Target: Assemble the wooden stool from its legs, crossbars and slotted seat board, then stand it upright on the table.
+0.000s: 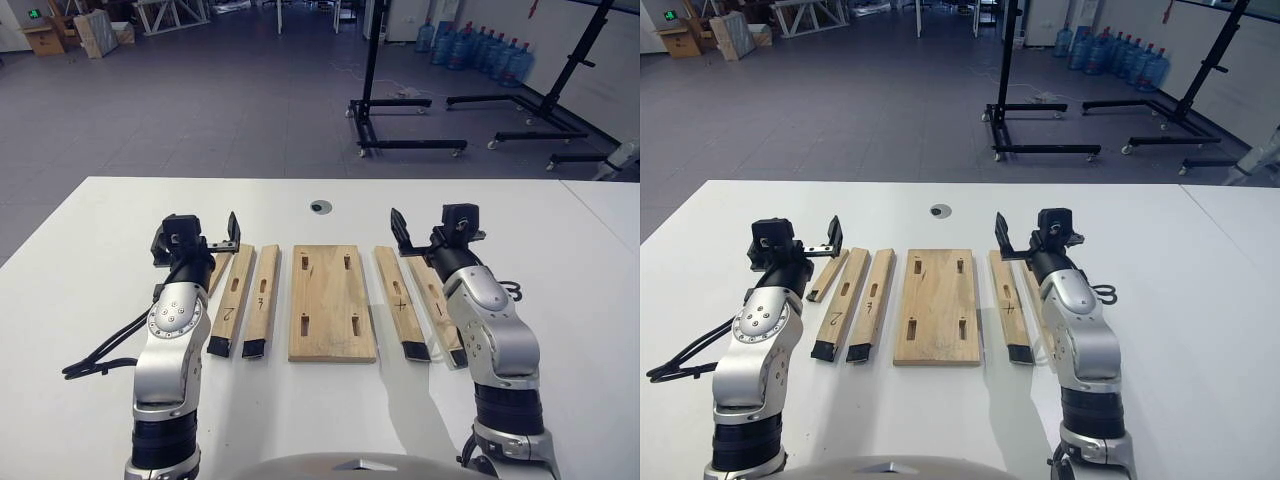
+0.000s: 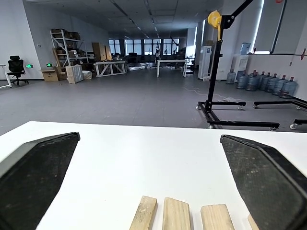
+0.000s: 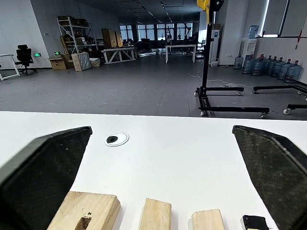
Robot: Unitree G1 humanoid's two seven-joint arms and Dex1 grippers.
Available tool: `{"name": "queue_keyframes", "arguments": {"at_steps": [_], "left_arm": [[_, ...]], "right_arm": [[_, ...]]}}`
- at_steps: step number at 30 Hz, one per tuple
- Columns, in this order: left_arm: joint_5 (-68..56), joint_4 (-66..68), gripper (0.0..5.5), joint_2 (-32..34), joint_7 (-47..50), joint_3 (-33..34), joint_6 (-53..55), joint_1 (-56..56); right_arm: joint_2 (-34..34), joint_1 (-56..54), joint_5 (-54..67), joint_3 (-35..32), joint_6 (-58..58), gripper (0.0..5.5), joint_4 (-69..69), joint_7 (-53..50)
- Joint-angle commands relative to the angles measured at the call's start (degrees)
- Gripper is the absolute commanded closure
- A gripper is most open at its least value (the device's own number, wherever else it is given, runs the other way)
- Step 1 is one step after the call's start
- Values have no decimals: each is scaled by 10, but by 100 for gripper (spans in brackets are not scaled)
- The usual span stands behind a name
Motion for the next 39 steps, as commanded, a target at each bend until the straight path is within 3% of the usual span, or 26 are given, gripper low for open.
{"name": "queue_keyframes", "arguments": {"at_steps": [1, 28, 35, 39], "left_arm": [[3, 1, 12, -3, 1, 1, -8, 9], [-3, 24, 12, -3, -10, 21, -19, -11], [0, 26, 12, 9, -14, 29, -16, -7], [2, 31, 12, 8, -14, 22, -16, -8]], "right_arm": [[0, -13, 1, 6, -3, 10, 10, 8], [-6, -30, -6, -2, -15, 10, 27, 6], [-219, -129, 52, -113, 152, 10, 146, 120], [-242, -84, 51, -86, 175, 10, 190, 168]]}}
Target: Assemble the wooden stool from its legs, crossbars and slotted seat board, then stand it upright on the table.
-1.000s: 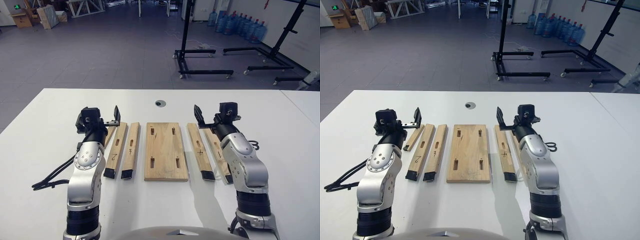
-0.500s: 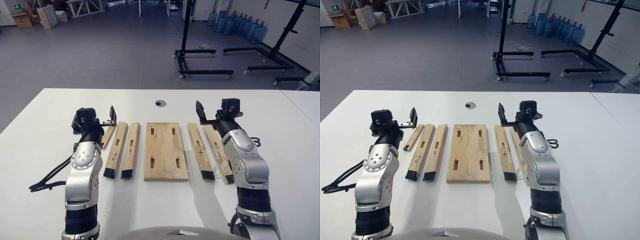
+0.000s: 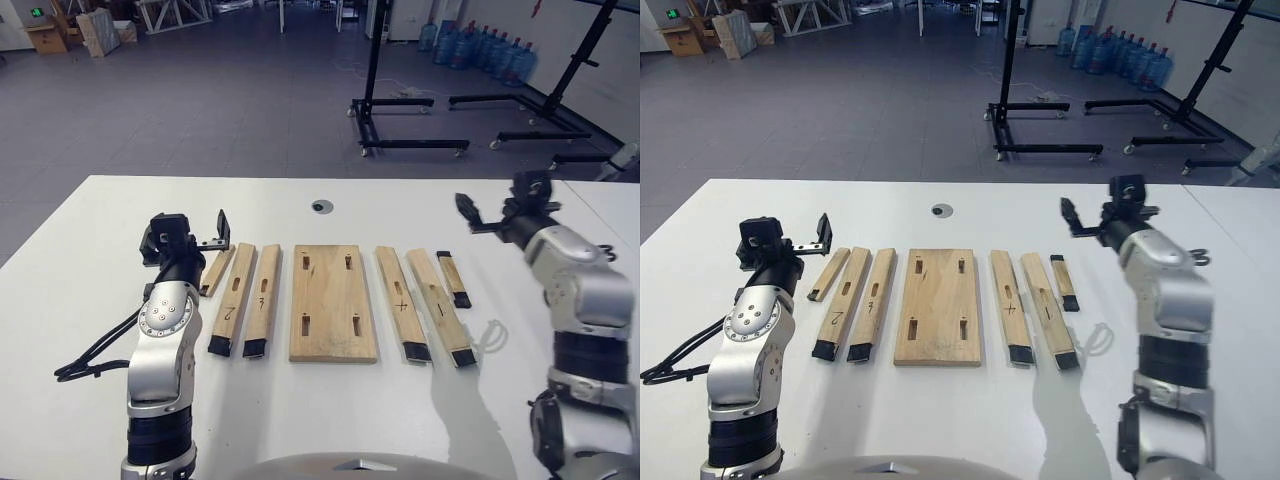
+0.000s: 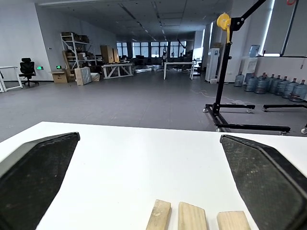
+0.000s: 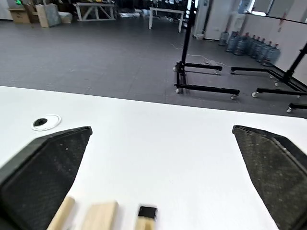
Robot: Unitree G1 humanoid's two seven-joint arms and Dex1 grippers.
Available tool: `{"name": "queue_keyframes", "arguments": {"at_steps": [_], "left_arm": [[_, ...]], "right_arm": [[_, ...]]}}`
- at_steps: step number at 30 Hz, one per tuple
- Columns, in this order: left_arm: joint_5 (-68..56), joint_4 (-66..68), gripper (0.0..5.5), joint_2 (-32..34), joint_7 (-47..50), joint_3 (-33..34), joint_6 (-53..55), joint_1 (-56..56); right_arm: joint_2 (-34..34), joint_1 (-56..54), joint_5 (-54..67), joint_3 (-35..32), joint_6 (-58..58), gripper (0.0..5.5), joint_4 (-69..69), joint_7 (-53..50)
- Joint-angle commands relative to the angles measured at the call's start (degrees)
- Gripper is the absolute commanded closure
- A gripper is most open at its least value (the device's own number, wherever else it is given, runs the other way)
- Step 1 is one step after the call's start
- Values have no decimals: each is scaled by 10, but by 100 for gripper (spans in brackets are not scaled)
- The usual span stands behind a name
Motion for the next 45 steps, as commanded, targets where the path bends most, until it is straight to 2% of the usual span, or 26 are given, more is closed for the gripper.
{"name": "queue_keyframes", "arguments": {"at_steps": [1, 8, 33, 36, 40, 45], "left_arm": [[4, 9, 12, 2, -2, -6, 2, -2], [4, 8, 12, 4, -4, -8, 3, 2], [5, 7, 12, -2, 2, -17, 6, 0], [6, 5, 10, 0, 2, -16, 7, 0], [9, 0, 10, 1, 4, -11, 8, 2], [9, 9, 10, -1, 2, -18, 5, -2]], "right_arm": [[2, 47, 4, 32, 17, 10, 30, 36], [-1, 71, -34, 44, -42, 10, 100, 35], [8, 89, -95, 114, -131, 10, 206, 56], [0, 103, -95, 113, -106, 58, 178, 53], [-5, 135, -58, 89, 23, 141, 77, 54], [11, 143, -55, 90, 89, 221, 83, 38]]}}
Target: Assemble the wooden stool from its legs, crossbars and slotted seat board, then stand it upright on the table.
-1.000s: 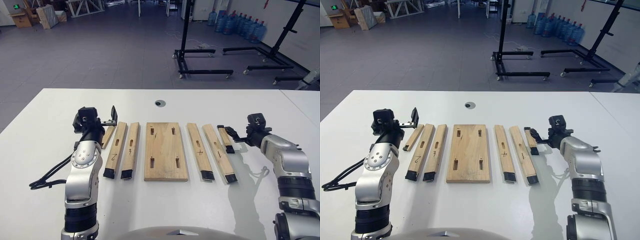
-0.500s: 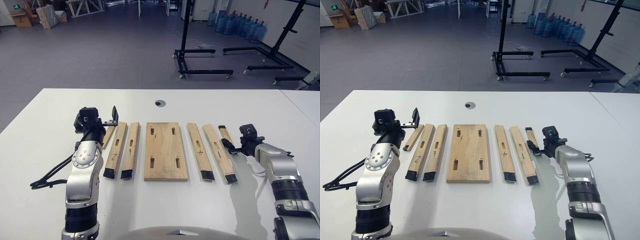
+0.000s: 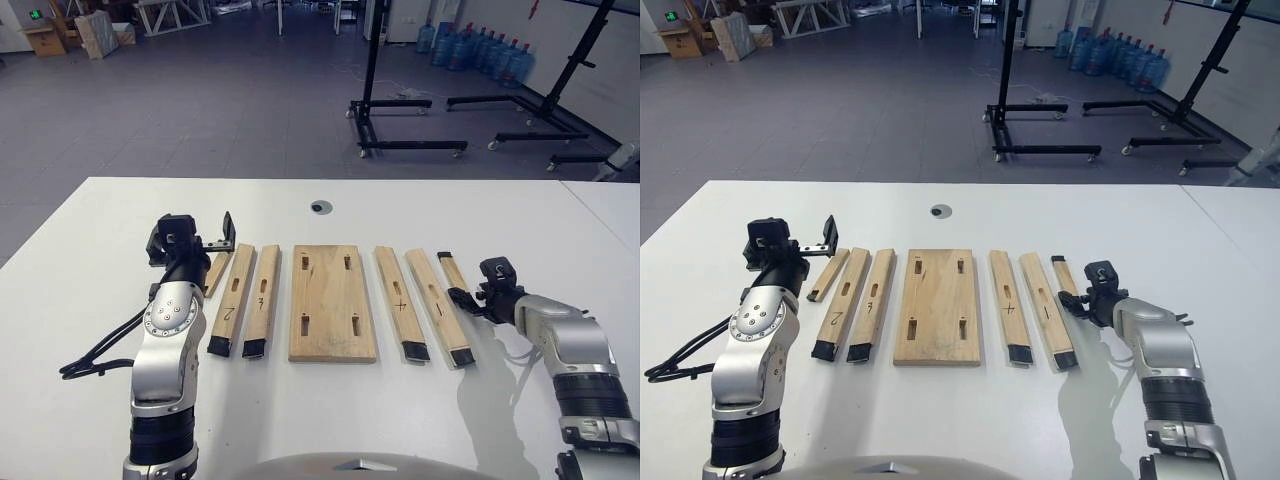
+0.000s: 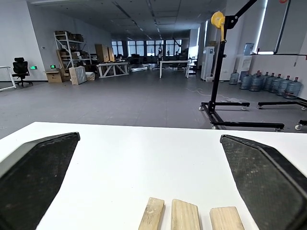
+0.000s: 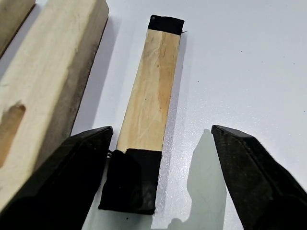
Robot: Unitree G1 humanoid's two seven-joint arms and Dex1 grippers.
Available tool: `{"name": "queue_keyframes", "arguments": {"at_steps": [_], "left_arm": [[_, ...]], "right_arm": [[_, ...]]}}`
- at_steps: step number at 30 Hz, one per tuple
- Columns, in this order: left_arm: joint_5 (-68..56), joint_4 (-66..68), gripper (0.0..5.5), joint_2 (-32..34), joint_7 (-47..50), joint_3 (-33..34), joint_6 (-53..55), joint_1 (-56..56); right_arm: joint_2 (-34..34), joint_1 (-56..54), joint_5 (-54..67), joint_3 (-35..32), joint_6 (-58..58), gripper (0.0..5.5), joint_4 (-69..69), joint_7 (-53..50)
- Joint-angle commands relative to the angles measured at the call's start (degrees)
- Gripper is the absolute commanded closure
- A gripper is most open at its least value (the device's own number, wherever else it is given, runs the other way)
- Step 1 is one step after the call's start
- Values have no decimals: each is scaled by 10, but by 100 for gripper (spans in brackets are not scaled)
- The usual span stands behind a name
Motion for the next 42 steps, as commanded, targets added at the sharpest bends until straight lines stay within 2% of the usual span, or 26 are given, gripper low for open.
{"name": "queue_keyframes", "arguments": {"at_steps": [1, 5, 11, 16, 18, 20, 22, 24, 25, 28, 30, 32, 38, 42], "left_arm": [[5, 3, 10, -1, 2, -5, 4, 0], [6, -3, 10, -1, 4, -4, 6, 6], [6, 0, 10, 1, 2, -4, 6, 2], [-6, -4, 10, 8, -9, 6, 11, -5], [-72, -9, 10, -10, -21, 47, 36, -23], [-157, -19, 10, -16, -45, 89, 71, -48], [-282, -41, 10, -13, -72, 135, 125, -77], [-393, -53, 10, -13, -81, 159, 170, -105], [-440, -54, 10, -15, -84, 163, 186, -114], [-583, -21, 10, -42, -73, 151, 233, -144], [-615, 12, 10, -49, -54, 137, 252, -148], [-633, 32, 10, -51, -31, 126, 262, -142], [-668, 57, 10, -52, 11, 109, 269, -118], [-690, 67, 10, -50, 17, 100, 262, -121]], "right_arm": [[17, 12, -3, 11, 33, 239, 32, -11], [37, -5, -4, 22, 26, 315, 72, -15], [48, 25, 0, 19, 47, 417, 62, -26], [32, 26, -3, 20, 50, 421, 79, -18], [33, 8, 3, 1, 26, 421, 93, -18], [34, -29, 19, -43, -46, 421, 106, -20], [24, -83, 31, -85, -128, 421, 116, -25], [23, -132, 46, -99, -167, 421, 92, -18], [29, -151, 52, -92, -174, 421, 71, -12], [101, -189, 81, 18, -171, 421, -65, 33], [138, -174, 80, 104, -181, 422, -128, 62], [149, -144, 65, 160, -197, 422, -160, 75], [178, -118, 76, 169, -213, 422, -205, 70], [179, -105, 83, 198, -211, 422, -230, 96]]}}
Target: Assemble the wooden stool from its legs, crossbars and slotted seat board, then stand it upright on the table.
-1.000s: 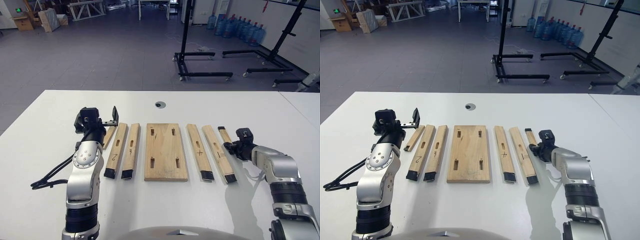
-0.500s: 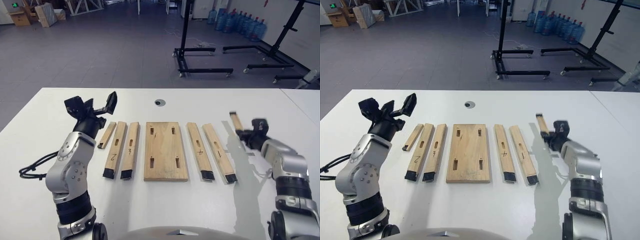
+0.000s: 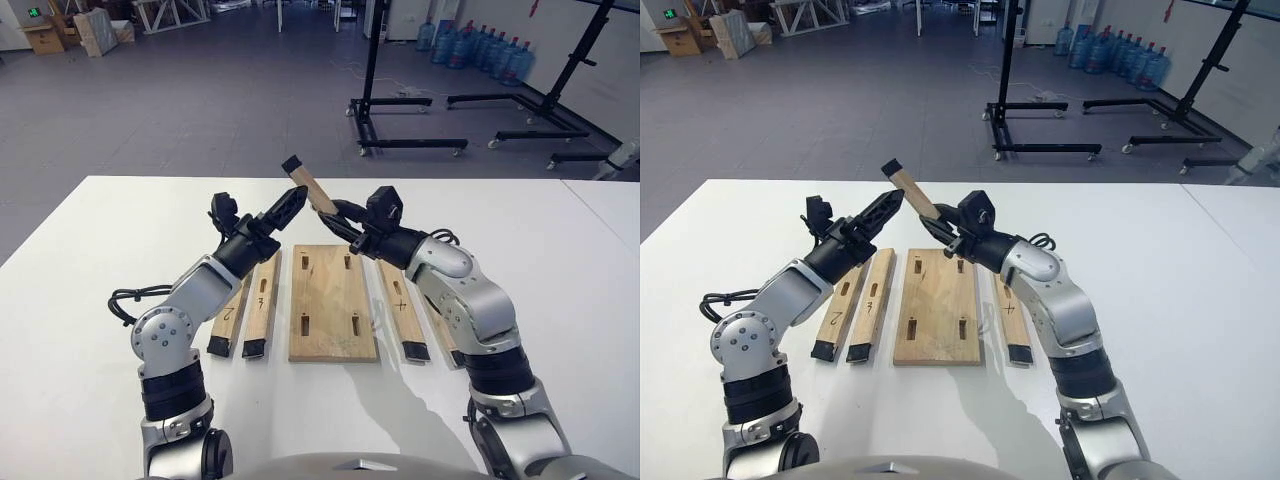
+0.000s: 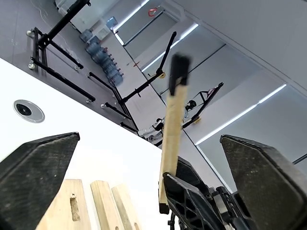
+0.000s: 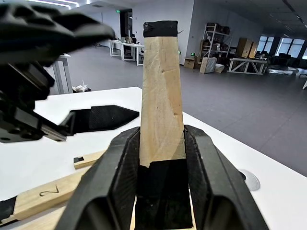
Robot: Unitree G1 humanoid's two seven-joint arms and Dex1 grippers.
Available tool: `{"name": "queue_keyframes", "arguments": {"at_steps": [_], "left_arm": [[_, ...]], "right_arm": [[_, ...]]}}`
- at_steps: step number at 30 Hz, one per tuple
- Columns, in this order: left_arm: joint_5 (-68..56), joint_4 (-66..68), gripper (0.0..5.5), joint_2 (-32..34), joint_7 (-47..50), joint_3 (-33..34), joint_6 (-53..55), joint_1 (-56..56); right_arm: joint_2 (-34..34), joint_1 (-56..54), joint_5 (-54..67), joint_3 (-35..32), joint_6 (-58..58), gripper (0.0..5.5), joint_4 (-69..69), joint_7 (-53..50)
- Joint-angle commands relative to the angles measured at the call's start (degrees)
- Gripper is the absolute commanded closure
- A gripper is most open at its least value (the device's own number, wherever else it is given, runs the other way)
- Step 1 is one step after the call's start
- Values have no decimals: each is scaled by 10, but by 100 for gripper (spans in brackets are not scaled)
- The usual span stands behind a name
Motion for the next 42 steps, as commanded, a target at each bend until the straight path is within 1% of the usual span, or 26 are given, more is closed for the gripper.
{"name": "queue_keyframes", "arguments": {"at_steps": [1, 5, 11, 19, 23, 29, 30, 31, 42], "left_arm": [[-20, 11, 10, 4, 9, -7, -5, -1], [-58, 15, 10, 8, 11, 3, -19, -7], [-107, 16, 10, 21, 29, 3, -32, -7], [-139, 22, 137, 34, 42, -17, -41, -1], [-147, 27, 187, 42, 45, -21, -48, -3], [-155, 27, 283, 50, 50, -27, -56, -1], [-155, 26, 290, 50, 51, -29, -56, 0], [-155, 25, 312, 51, 52, -32, -57, 1], [-154, 29, 460, 65, 53, -52, -58, 5]], "right_arm": [[-4, 15, 7, 26, 0, 422, -22, 25], [-8, 32, 0, 44, -1, 422, -23, 34], [-6, 30, -2, 44, 1, 422, -16, 28], [-2, 29, 2, 45, 7, 422, -19, 30], [-1, 32, 1, 48, 7, 422, -21, 30], [-2, 35, -1, 49, 6, 422, -21, 29], [-1, 34, -1, 49, 7, 422, -21, 29], [0, 34, 0, 49, 8, 422, -21, 29], [6, 35, 1, 51, 12, 422, -27, 25]]}}
